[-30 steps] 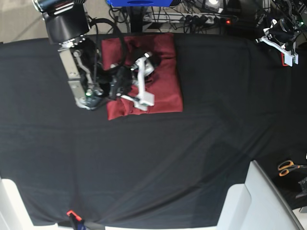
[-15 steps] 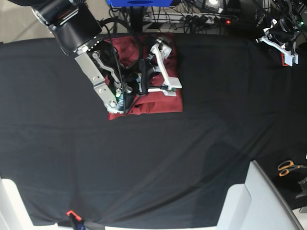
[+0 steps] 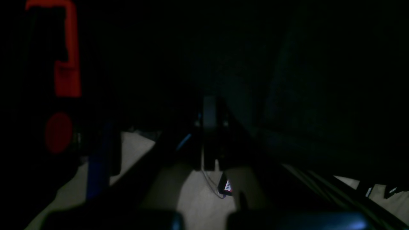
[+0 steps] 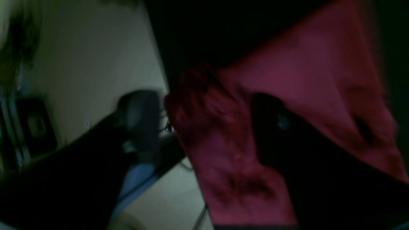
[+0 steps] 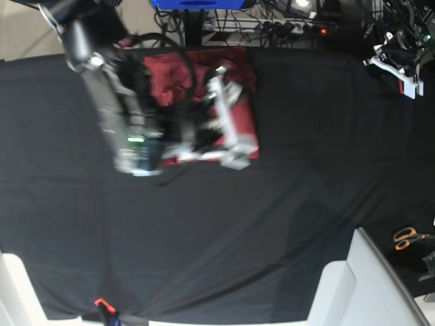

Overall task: Fold the T-shirt properly
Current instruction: 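Lift and fold the grasped shirt edge inward with the right gripper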

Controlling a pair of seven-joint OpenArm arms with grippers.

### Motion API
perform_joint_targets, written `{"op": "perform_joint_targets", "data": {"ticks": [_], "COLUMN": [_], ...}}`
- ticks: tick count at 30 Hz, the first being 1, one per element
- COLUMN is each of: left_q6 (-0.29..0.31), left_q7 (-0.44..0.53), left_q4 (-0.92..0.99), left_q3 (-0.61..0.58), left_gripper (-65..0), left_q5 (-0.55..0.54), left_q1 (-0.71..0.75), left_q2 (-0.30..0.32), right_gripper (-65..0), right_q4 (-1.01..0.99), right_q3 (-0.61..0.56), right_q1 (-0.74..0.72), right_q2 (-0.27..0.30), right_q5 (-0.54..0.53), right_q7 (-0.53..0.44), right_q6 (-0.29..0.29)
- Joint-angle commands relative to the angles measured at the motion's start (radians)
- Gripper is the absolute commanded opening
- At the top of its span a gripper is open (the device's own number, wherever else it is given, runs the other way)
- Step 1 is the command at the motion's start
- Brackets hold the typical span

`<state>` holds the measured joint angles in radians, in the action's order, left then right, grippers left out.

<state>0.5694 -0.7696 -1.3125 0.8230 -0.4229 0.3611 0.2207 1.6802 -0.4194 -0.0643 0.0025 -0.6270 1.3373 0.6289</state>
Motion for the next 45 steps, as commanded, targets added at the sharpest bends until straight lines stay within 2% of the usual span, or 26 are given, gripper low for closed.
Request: {"op": "perform_joint_targets", "data": {"ticks": [1,3,4,6,9,13,28,35,45], "left_q6": [0.004,0.004,0.004,0.004,0.004,0.004,0.004,0.004,0.004], "left_q7": [0.012,0.012,0.012,0.012,0.012,0.012,0.012,0.012,0.012], "left_q4": [-0.012,-0.012,-0.012,-0.012,-0.014,-0.014,-0.014,-0.014,-0.014], "left_q3": [0.006,0.006,0.006,0.006,0.006,0.006,0.006,0.006,0.006], "left_gripper": [-65.0,-65.0,-65.0,-65.0,-65.0,-65.0,-65.0,-65.0,-65.0], "left_q5": [-0.011,-0.011,-0.011,-0.011,-0.011,-0.011,-0.011,-0.011,-0.011], "left_q1": [0.006,0.006,0.006,0.005,0.005,0.005,0.003,0.003,0.005], "left_q2": [0.018,0.018,0.018,0.019,0.019,0.019,0.018,0.018,0.019], "right_gripper": [-40.7,-61.4,-65.0,-61.5,-65.0,-64.2,-64.2,-64.2,-64.2], "right_q4": [0.044,0.07,0.067,0.051,0.044,0.042,-0.162,-0.223,-0.279], "right_q3": [0.066,0.195,0.247,0.345,0.448,0.528,0.528,0.406,0.405], "right_q1": [0.013,0.05,0.059,0.07,0.083,0.116,0.128,0.114,0.09], "right_q2": [0.003,0.004,0.004,0.011,0.052,0.089,0.063,0.064,0.067], "right_q5": [-0.003,0.0,0.0,0.002,0.002,0.002,0.0,0.0,-0.001], "right_q7": [0.006,0.005,0.005,0.003,0.003,0.003,-0.032,-0.1,-0.112], "right_q6": [-0.002,-0.002,-0.002,-0.002,-0.002,-0.002,-0.001,-0.001,-0.001]}}
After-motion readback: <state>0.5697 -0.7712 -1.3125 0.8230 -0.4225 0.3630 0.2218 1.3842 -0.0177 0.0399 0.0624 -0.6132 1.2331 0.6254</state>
